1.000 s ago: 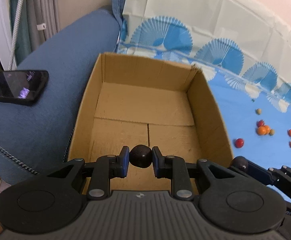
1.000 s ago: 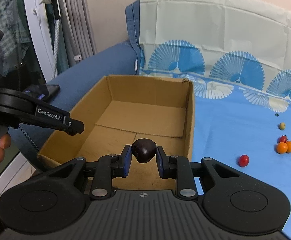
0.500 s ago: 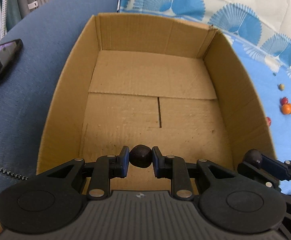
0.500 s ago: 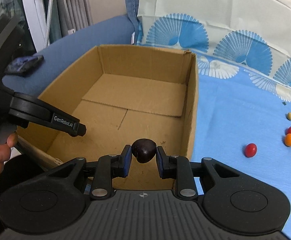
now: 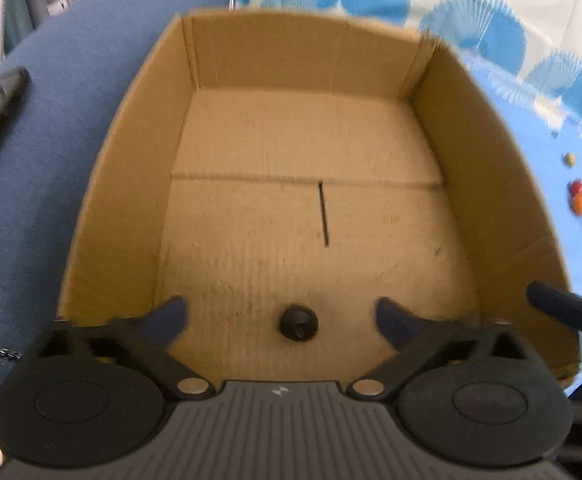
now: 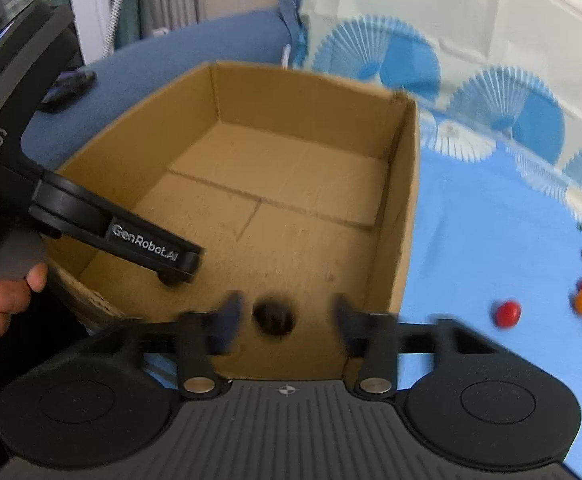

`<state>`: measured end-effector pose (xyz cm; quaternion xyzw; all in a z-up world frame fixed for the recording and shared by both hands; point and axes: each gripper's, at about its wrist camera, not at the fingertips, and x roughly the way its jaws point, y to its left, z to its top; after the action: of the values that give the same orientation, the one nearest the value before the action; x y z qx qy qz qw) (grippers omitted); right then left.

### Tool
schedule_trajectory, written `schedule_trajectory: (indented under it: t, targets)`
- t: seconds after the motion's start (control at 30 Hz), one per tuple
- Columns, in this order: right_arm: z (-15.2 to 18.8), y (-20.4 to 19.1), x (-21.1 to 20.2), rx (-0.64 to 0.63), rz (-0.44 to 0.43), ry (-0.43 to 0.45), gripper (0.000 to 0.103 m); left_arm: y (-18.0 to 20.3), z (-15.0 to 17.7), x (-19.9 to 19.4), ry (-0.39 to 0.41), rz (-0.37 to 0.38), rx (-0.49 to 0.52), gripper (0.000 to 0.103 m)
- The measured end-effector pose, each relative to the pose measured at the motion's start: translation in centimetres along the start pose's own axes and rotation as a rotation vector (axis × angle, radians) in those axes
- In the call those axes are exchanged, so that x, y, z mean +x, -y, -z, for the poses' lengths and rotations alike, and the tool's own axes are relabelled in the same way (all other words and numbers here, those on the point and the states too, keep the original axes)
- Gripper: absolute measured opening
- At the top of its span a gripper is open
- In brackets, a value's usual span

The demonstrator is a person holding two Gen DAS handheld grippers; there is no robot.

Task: Organize fruits
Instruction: 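Open the left gripper to drop the fruit in the box, then move both tools back over the bed toward the red tomato and mandarin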

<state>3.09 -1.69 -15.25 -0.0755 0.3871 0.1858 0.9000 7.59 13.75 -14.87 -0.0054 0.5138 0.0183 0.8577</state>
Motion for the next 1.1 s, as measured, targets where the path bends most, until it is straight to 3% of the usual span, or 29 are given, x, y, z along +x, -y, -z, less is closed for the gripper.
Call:
schedule_trajectory:
  t: [0.1, 0.3, 0.57, 1.1]
  targets:
    - [-0.3, -0.4, -1.5, -0.009, 0.007, 0.028, 0.087, 0.2, -0.1, -1.7, -0.007, 0.016, 0.018, 0.103]
    - [0.3, 0.0, -6.2, 0.077, 0.024, 0.052, 0.094, -0.8, 2.5, -6.4, 0.03, -0.018, -0.006, 0.103]
    - [2.8, -1.2, -13.2, 0.213, 0.047, 0.125, 0.099, -0.8, 6.6, -11.2, 0.036, -0.046, -0.03, 0.103]
    - [5.5, -2.8, -20.4, 0.207, 0.067, 0.279, 0.102, 1.4, 10.6, -18.5, 0.173, -0.058, 0.035, 0.103]
